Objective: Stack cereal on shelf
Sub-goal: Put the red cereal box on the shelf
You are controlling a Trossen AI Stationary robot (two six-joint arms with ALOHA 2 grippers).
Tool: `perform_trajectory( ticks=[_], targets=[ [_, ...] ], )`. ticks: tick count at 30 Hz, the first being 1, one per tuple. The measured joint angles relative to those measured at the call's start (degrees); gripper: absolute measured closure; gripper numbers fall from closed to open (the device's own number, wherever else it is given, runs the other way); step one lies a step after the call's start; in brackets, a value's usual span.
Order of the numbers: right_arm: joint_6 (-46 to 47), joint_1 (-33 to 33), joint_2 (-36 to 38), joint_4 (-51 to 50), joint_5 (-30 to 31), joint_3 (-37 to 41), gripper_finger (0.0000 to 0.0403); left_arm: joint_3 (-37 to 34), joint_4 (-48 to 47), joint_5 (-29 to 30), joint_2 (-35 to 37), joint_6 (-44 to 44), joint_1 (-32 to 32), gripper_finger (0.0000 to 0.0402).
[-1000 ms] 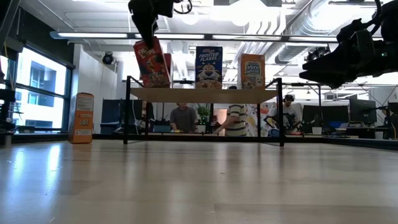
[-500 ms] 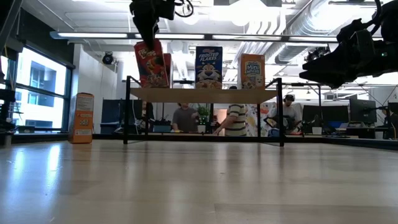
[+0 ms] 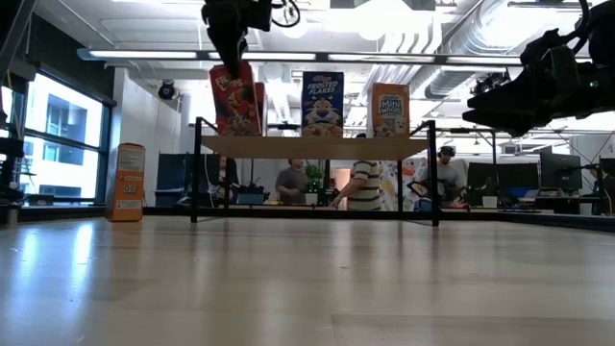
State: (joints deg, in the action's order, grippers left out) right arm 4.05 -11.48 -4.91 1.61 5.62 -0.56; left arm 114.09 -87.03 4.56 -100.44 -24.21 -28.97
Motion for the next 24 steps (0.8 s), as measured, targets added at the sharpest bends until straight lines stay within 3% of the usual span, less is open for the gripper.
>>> perform_trajectory(
  ticks=[7, 24],
  targets=[
    [0.0, 0.0, 0.0, 0.0, 0.0, 0.0, 0.0155, -0.1, -0.1, 1.0, -0.1, 0.0, 0.0, 0.0209],
    [0.0, 0.0, 0.0, 0.0, 0.0, 0.0, 0.0155, 1.8, -0.3, 3.0, 0.5, 1.0, -0.1, 0.0206]
  ],
)
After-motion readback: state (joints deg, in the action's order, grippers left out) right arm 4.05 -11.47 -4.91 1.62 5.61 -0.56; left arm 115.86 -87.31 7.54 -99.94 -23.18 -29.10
